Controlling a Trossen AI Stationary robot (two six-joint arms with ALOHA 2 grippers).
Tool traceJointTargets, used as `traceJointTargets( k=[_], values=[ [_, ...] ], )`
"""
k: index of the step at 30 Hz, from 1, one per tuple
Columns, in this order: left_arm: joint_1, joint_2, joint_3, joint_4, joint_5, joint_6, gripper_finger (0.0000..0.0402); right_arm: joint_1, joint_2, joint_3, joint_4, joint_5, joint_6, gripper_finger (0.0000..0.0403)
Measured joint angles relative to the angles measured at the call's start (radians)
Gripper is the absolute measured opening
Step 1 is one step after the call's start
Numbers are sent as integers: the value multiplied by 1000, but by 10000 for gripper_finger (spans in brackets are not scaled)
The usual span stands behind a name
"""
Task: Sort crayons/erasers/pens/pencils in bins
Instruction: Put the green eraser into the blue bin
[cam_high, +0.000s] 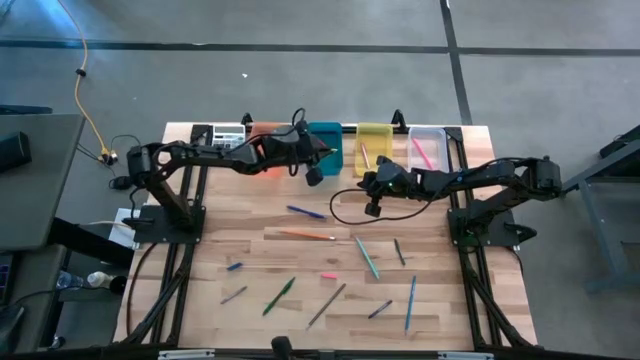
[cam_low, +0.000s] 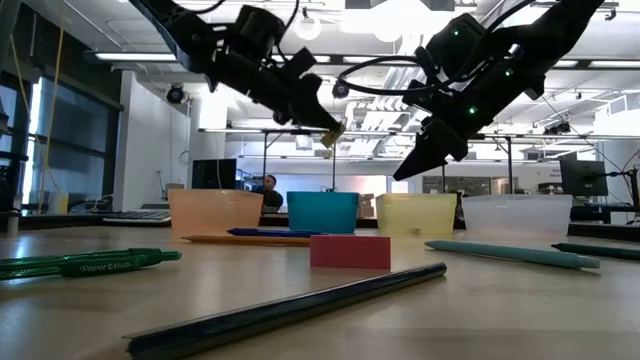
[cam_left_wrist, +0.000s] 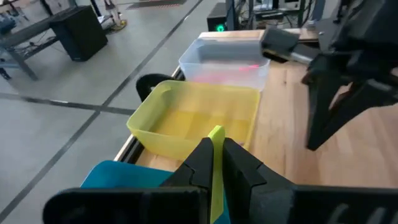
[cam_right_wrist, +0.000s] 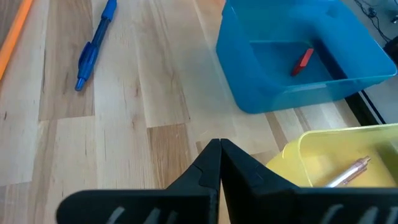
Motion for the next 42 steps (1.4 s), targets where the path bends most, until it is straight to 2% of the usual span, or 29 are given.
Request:
traceJointTargets(
  k=[12,20,33,37,42],
  values=[
    [-66,0,-3,-36,32,-54,7,0,-6,0,-16,0,54,0],
    [-96,-1,-207,265,17,-94,7,0,-62,0,-33,0,54,0],
    [-93,-171,-440,491,22,-120,7,23,-149,0,-129,0,234,0],
    [-59,-153,-431,521,69,-145,7,28,-147,0,-88,0,248,0],
    [29,-69,-338,471,23,-137,7,28,-146,0,-48,0,230,0]
  ],
)
